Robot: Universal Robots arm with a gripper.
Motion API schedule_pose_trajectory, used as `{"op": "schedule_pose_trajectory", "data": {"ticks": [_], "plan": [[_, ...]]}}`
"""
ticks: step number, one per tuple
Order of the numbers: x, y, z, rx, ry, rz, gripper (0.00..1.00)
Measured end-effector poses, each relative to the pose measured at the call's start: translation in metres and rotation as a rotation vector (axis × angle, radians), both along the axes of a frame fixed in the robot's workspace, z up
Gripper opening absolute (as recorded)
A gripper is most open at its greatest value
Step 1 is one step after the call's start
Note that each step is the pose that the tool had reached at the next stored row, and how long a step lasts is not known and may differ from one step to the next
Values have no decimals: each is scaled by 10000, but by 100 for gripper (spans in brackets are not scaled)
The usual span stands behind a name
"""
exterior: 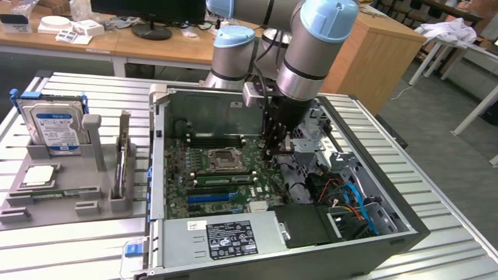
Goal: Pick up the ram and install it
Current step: 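Press down the ram until it locks into place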
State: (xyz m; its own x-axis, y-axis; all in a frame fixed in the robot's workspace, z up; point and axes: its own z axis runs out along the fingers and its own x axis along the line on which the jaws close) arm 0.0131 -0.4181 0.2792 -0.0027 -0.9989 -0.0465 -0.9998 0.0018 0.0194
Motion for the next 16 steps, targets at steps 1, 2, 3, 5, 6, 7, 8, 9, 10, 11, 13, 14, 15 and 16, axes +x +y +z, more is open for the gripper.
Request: {"op": "schedule_pose_trajectory", "data": {"ticks": [1,2,3,5,6,7,8,9,10,11,13,14,15,16], "plan": [[0,0,0,0,0,0,11],[0,0,0,0,0,0,11],[0,0,0,0,0,0,11],[0,0,0,1,0,0,11],[0,0,0,0,0,0,11],[0,0,0,0,0,0,11],[0,0,0,0,0,0,11],[0,0,0,0,0,0,11],[0,0,0,0,0,0,11],[0,0,0,0,0,0,11],[-3,0,0,0,0,-1,11],[-12,0,0,0,0,-2,11],[-29,0,0,0,0,0,11],[-51,0,0,0,0,1,11]]}}
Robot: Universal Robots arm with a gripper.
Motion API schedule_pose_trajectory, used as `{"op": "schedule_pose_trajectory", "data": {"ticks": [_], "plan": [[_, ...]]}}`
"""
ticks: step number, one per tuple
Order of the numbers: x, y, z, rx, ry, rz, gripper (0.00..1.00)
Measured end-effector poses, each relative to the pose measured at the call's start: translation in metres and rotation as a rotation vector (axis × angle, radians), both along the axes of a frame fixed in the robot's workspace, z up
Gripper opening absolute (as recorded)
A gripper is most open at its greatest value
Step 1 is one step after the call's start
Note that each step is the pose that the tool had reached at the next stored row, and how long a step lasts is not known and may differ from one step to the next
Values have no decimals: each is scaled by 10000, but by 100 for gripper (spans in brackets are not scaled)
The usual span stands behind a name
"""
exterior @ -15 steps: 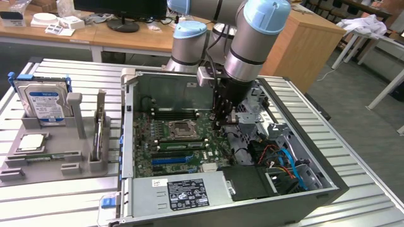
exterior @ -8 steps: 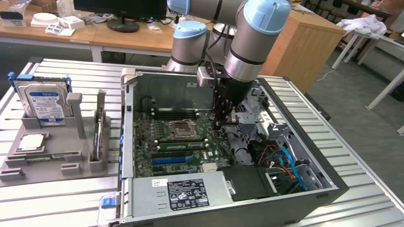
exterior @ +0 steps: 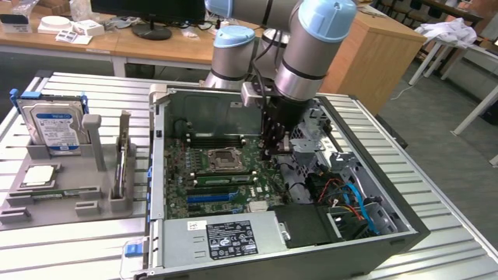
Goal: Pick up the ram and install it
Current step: 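Press down the ram until it locks into place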
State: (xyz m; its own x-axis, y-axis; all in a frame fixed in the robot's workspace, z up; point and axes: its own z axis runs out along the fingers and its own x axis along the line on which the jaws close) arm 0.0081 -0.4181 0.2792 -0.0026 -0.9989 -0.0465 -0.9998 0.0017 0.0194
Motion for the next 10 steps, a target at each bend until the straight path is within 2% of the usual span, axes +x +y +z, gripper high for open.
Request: {"op": "schedule_pose_trajectory", "data": {"ticks": [10], "plan": [[-240,1,-1,1,-1,1,11]]}}
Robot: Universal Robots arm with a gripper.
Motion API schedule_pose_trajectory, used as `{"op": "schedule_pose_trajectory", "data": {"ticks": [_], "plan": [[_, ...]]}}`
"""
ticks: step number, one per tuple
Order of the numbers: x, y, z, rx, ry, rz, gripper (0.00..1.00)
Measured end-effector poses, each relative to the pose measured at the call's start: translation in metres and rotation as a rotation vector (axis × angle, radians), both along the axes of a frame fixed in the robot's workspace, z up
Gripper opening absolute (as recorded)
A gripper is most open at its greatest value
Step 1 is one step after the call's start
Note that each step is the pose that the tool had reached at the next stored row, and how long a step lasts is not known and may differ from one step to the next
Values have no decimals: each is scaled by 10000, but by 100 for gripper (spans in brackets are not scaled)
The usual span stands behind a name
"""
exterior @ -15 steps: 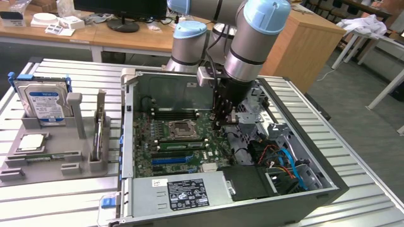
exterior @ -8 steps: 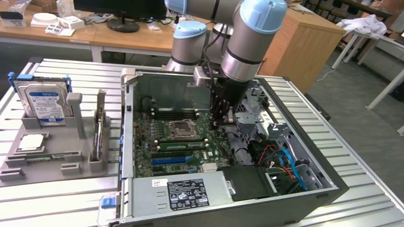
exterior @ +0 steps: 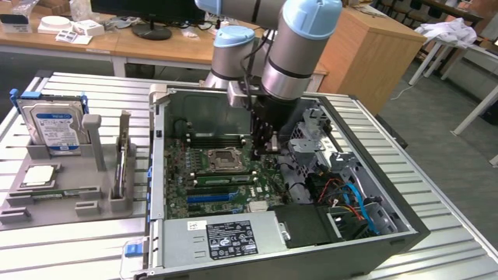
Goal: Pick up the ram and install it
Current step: 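Press down the ram until it locks into place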
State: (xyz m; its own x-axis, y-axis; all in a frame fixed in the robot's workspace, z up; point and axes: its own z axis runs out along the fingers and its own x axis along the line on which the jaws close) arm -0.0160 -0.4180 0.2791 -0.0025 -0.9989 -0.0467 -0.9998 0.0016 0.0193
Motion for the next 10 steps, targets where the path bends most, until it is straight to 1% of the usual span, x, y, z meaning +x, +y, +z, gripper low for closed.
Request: {"op": "schedule_pose_trajectory", "data": {"ticks": [10], "plan": [[-237,0,1,-1,1,0,11]]}}
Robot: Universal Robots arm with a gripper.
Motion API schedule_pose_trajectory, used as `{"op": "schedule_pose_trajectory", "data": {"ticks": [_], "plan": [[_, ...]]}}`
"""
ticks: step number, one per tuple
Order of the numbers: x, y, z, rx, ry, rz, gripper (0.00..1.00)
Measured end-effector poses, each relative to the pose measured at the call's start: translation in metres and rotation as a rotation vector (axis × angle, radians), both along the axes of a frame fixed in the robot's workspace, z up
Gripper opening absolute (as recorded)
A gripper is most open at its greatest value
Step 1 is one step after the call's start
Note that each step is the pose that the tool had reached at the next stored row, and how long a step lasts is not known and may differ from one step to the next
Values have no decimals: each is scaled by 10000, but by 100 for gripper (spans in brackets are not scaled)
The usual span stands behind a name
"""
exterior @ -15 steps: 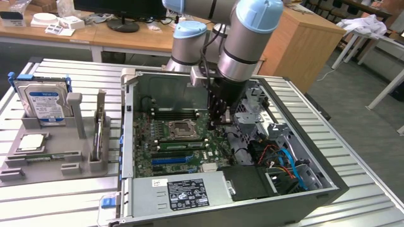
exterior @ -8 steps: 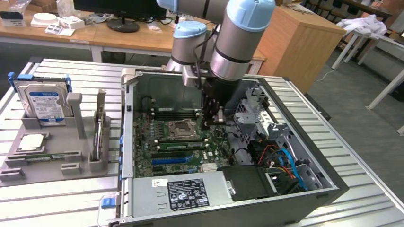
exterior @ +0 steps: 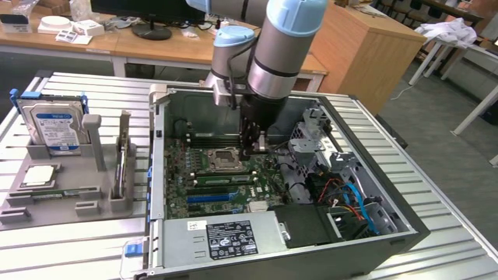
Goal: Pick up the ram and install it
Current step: 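Press down the ram until it locks into place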
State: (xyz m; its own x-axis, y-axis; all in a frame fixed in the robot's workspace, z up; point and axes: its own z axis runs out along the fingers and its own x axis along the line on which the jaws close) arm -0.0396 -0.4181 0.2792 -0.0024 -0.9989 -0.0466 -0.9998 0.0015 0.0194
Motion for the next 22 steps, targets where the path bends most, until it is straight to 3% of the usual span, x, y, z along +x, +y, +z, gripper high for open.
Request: {"op": "schedule_pose_trajectory", "data": {"ticks": [10,17,22], "plan": [[-177,0,0,-1,0,-1,11],[-183,-1,2,-2,1,0,11],[-183,0,68,-1,-1,-1,11]]}}
